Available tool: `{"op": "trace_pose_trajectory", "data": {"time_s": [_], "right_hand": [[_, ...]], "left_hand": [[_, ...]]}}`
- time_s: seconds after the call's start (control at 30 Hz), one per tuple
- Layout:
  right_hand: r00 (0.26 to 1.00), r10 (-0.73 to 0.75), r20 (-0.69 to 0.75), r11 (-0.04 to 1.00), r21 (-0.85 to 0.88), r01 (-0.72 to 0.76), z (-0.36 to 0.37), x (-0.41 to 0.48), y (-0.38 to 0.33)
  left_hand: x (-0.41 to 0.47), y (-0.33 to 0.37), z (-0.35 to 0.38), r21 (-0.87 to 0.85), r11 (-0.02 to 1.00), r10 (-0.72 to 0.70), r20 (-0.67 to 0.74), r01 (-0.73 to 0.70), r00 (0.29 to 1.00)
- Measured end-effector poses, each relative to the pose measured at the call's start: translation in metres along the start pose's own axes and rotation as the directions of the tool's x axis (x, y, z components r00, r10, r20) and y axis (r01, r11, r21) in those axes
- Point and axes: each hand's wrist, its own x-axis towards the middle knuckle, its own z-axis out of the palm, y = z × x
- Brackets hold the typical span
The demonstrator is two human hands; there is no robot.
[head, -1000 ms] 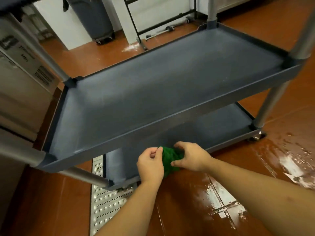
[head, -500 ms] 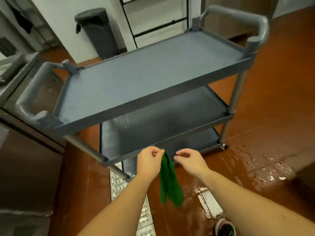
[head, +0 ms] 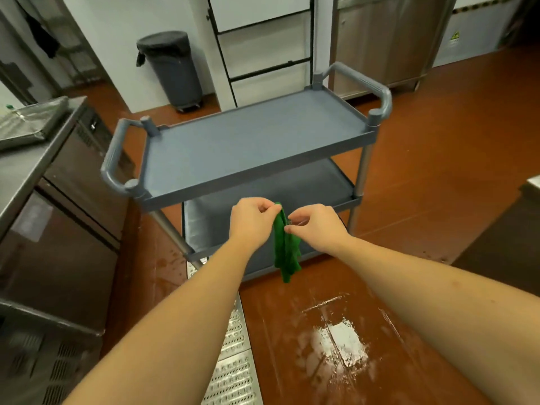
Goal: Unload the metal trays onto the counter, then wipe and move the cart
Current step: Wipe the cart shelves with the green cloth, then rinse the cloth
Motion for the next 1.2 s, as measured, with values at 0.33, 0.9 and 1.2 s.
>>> {"op": "trace_pose_trajectory", "data": {"time_s": [0.33,0.9,1.2], "right_hand": [[0.992,-0.033,-0.124,0.999,0.032,0.037,-0.041,-0.051,0.005],[0.999,-0.043,-0.007,0.982,0.182,0.044,-0.053,-0.094,0.012],[1.0,0.025,-0.01,0.994,0.108,-0.024,-0.058,-0.092,0.024]], "left_hand": [[-0.04,0.051,-0.004,-0.075,0.996,-0.05,-0.021,0.049,0.999],[-0.06,0.105,-0.001,-0.38,0.918,-0.143,-0.053,0.112,0.988],[-0.052,0.118,0.001,-0.527,0.827,-0.251,-0.035,0.196,0.967]]}}
